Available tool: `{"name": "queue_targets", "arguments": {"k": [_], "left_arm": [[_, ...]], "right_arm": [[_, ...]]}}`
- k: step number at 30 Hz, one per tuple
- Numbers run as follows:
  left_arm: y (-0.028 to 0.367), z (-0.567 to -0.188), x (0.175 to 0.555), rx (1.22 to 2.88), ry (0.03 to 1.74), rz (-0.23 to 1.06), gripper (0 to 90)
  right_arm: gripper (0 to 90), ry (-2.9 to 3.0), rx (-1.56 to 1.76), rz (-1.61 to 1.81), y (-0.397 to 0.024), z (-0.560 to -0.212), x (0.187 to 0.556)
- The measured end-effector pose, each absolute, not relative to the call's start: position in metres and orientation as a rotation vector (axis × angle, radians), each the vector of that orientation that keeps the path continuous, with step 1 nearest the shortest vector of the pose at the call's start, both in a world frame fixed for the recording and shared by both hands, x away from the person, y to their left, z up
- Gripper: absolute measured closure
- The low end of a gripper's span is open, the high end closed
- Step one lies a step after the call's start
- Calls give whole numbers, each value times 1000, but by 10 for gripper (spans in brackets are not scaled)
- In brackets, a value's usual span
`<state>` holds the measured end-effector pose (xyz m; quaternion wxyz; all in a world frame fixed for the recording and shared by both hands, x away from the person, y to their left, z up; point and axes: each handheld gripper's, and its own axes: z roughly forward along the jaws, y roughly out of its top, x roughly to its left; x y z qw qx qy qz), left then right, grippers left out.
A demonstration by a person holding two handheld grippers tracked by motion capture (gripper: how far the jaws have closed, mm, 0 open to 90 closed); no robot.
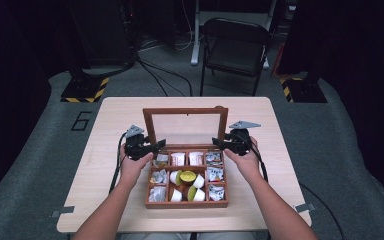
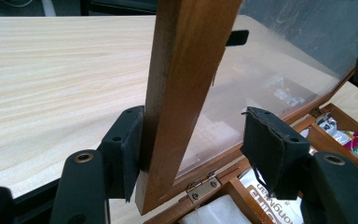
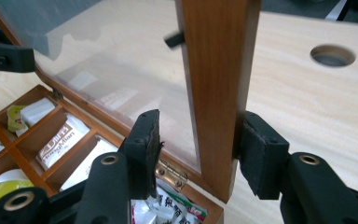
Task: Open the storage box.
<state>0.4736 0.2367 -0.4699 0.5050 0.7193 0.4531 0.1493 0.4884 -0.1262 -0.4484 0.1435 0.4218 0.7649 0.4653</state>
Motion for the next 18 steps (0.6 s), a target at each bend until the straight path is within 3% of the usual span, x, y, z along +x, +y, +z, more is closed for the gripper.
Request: {"name": "queue_targets", "arguments": {"k": [18], "left_arm": [[231,-473,488,1733,1139,373,439]], "right_arm": [[556,2170,1268,1336,-127,-459,498]]}}
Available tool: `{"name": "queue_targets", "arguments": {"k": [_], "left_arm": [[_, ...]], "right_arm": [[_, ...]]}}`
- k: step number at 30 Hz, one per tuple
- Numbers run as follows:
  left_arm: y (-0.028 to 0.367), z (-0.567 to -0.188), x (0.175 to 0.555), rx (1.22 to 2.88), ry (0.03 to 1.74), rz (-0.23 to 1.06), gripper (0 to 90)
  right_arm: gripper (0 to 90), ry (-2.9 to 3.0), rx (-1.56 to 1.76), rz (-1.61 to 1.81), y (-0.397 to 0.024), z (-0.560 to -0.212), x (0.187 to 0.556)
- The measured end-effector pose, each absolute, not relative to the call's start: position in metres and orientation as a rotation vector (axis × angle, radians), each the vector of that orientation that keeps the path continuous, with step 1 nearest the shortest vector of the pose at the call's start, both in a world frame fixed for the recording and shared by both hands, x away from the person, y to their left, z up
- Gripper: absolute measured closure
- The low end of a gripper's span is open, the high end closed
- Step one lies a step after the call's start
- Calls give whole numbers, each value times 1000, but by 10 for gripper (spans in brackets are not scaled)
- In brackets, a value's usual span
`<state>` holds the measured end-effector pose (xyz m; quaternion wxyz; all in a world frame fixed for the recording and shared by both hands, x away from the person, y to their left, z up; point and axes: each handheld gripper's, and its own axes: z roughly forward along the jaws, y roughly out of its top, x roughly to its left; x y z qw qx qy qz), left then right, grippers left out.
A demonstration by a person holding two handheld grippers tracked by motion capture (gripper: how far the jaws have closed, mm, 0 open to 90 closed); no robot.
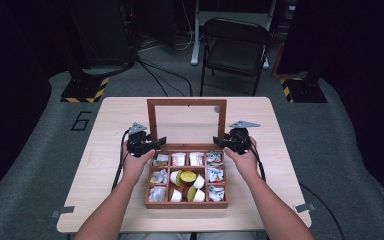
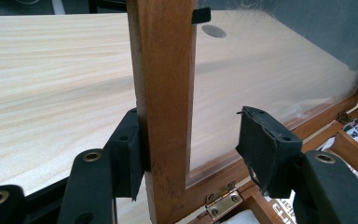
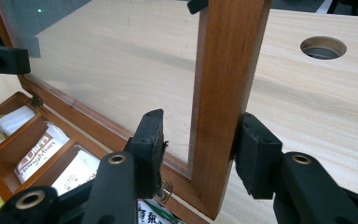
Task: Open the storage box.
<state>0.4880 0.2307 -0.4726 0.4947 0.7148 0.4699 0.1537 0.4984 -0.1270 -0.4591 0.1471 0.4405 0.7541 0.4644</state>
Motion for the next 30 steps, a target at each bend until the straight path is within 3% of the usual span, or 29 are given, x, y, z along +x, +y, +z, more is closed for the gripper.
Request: {"name": "queue_targets", "arguments": {"k": [30], "left_arm": [[231,-479,501,1712,1213,320,426]], "right_arm": [[555,2162,1350,1319,-126,-465,509]]}}
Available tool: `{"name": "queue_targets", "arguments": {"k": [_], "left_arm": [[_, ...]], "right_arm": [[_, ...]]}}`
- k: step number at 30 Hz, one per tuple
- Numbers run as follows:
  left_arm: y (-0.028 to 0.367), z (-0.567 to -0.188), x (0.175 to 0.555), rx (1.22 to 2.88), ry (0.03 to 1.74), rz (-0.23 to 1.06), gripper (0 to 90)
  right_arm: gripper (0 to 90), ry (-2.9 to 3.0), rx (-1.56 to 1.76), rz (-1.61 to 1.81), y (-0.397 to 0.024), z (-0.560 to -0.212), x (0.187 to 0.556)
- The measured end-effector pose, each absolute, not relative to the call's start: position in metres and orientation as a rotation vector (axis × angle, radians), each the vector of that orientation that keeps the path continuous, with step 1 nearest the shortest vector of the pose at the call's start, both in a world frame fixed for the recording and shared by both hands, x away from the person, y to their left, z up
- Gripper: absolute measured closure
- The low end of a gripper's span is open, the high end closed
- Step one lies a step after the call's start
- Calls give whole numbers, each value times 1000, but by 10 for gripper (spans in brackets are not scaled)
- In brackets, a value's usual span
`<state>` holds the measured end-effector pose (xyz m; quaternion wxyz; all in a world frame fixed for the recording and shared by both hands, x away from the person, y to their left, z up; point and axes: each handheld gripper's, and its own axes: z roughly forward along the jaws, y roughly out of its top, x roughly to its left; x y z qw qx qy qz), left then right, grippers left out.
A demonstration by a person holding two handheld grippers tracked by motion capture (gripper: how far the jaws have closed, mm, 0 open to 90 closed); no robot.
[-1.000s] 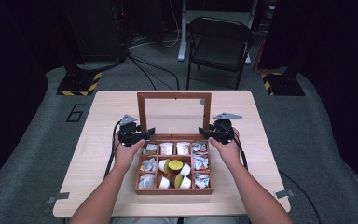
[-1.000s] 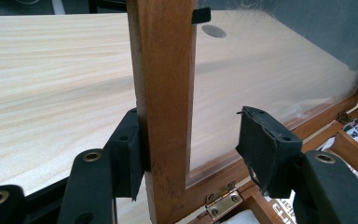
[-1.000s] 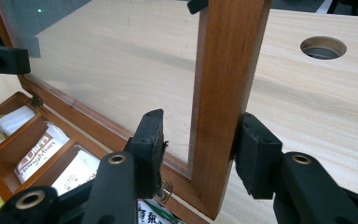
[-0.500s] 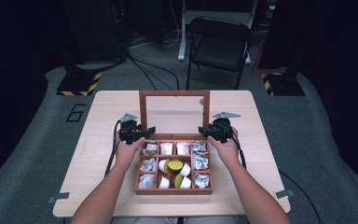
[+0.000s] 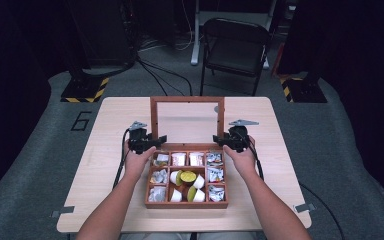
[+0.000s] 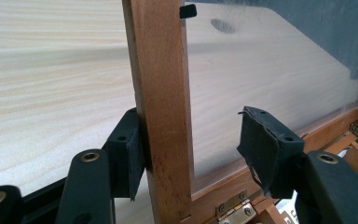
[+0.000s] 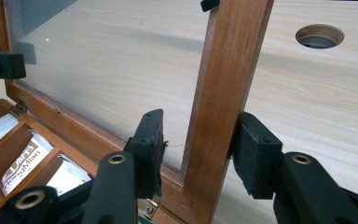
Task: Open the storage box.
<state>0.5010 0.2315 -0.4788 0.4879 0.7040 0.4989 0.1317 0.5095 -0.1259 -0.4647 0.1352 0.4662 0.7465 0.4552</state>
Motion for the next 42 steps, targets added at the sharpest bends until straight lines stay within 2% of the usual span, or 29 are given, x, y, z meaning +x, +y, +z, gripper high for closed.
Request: {"name": "queue_targets", "arguments": {"k": [12,17,42], "left_arm": [[230,-483,504,1711,1244,322,399],[230,-484,505,1714,1247,323,391],[234,-492,512,1696,1244,262,384]], "right_arm": [[534,2141,1406,1299,-124,-467,512],[487,2145,1391,1255,-119,-470,512],[473,2160,1409,1276,-123,-477,518]]}}
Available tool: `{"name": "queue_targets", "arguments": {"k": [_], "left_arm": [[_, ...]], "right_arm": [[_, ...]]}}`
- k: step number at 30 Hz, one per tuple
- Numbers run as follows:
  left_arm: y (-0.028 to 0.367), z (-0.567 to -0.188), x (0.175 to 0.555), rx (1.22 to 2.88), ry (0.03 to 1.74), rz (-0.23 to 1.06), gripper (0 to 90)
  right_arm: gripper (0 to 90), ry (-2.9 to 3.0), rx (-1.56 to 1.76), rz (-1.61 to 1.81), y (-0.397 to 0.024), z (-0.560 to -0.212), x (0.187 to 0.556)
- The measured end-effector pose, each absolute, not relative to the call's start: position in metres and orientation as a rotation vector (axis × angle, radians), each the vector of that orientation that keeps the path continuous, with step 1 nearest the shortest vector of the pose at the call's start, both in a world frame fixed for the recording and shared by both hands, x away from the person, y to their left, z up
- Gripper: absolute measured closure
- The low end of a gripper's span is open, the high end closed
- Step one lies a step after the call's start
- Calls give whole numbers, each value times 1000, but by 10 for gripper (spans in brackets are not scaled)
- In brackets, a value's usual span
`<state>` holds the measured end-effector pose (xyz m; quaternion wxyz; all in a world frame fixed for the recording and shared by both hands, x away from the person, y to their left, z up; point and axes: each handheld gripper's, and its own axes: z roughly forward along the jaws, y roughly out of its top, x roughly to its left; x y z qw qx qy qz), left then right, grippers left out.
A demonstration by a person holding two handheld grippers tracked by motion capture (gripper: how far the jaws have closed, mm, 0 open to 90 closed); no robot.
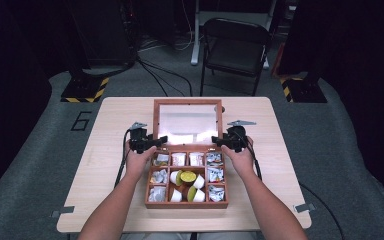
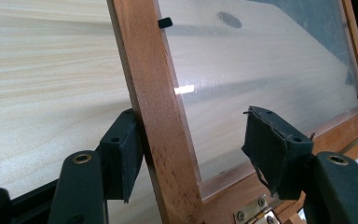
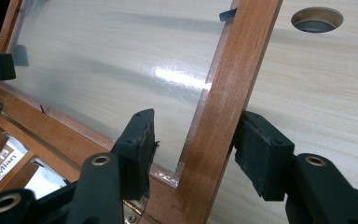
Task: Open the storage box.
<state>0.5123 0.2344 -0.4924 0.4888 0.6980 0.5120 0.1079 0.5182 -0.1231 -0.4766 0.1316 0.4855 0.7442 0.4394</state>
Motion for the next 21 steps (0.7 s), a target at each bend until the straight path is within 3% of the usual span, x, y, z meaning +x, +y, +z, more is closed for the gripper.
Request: {"name": "queue_targets", "arguments": {"k": [21], "left_arm": [[234,-497,515,1701,1260,267,353]], "right_arm": [[466,2172,1445,1279,-125,-481,522]]}}
